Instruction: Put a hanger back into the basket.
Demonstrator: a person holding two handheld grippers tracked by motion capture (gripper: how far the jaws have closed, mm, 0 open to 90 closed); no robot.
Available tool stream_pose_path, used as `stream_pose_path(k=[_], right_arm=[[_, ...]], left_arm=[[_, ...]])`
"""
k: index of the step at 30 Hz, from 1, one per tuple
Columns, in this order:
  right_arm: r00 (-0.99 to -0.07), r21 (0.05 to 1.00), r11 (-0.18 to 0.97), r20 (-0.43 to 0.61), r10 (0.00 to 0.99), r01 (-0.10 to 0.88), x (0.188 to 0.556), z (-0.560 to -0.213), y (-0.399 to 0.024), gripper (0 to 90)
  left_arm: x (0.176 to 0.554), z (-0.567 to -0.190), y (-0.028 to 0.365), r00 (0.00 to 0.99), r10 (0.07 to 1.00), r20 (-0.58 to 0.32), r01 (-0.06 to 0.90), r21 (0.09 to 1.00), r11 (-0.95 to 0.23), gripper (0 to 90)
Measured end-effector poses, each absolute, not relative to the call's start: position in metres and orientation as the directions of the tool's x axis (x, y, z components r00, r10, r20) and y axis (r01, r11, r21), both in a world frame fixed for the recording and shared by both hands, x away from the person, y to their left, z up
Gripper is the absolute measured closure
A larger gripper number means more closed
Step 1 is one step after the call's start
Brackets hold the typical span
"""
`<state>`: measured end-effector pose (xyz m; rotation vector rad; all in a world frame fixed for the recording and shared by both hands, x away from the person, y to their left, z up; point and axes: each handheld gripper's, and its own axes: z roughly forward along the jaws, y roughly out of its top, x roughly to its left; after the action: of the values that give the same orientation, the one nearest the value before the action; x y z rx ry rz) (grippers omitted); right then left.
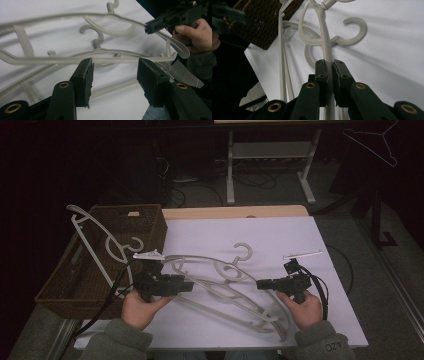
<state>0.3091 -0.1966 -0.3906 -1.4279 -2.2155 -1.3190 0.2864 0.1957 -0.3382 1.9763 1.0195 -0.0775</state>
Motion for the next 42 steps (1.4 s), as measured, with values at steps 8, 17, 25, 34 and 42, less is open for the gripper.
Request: stream_pose_path(k=[8,17,25,34,42], right_arm=[[-0.530,0.609,0.110,0.570,0.628,0.786,0.309,-0.380,-0.195,82.1],[-0.557,0.640,0.107,0.560,0.614,0.761,0.305,-0.370,-0.185,82.1],[-0.560,0.643,0.131,0.527,0.640,0.755,0.306,-0.370,-0.180,82.1],[-0.537,0.636,0.110,0.532,0.655,0.764,0.308,-0.374,-0.182,82.1],[-0.543,0.654,0.094,0.530,0.651,0.751,0.304,-0.373,-0.180,82.1]], left_arm=[[0.284,-0.352,0.178,0.655,0.604,-0.454,0.700,0.665,-0.259,48.1],[0.285,-0.364,0.167,0.621,0.586,-0.520,0.731,0.654,-0.194,48.9],[0.288,-0.373,0.162,0.583,0.609,-0.538,0.765,0.616,-0.188,50.8],[0.288,-0.382,0.158,0.573,0.614,-0.543,0.787,0.573,-0.227,50.7],[0.293,-0.385,0.156,0.530,0.588,-0.611,0.820,0.546,-0.172,50.0]])
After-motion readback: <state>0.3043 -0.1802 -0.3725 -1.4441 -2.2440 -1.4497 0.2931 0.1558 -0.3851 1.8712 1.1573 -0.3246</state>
